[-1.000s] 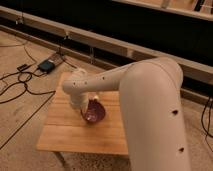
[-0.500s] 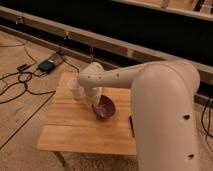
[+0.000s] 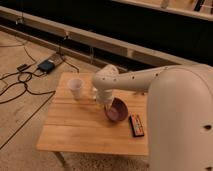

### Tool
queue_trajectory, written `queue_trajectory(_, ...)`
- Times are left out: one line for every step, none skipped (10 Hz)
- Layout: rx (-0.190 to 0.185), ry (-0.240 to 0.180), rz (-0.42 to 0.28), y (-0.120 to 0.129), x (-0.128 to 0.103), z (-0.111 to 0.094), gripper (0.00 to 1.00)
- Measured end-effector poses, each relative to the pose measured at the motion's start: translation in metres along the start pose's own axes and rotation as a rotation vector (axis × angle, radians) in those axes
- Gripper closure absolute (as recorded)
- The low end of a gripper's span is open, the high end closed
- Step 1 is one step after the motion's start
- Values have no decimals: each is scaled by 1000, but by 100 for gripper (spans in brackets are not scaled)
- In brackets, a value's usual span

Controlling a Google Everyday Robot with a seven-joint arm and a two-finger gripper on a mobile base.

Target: Drag the ceramic bowl in a circle

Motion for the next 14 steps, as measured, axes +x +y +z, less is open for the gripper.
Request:
queue_trajectory(-3,9,3,-2,10,3,100)
queue_trajectory(-12,25,1,-2,25,8,100)
queue_trajectory(-24,36,-4,-1,39,12,100)
queue_trajectory(-40,48,-14,2,56,16,100)
queue_trajectory(-53,59,-32,7,75,19,100)
queue_trajectory(-59,66,-53,13,88,20,100)
queue_trajectory(-63,74,-80,19,101,21,100)
queue_trajectory(-64,81,-118,29,115,22,100)
queue_trajectory(-64,87,-178,47,129,22,100)
queue_trajectory(-63,91,-209,58,134,22,100)
queue_trajectory(-63,94,-244,71,138,22,100)
queue_trajectory(-60,102,-302,93,142,24,100)
queue_trajectory(-58,110,-345,112,142,27,100)
queue_trajectory(-58,113,-374,125,140,29,100)
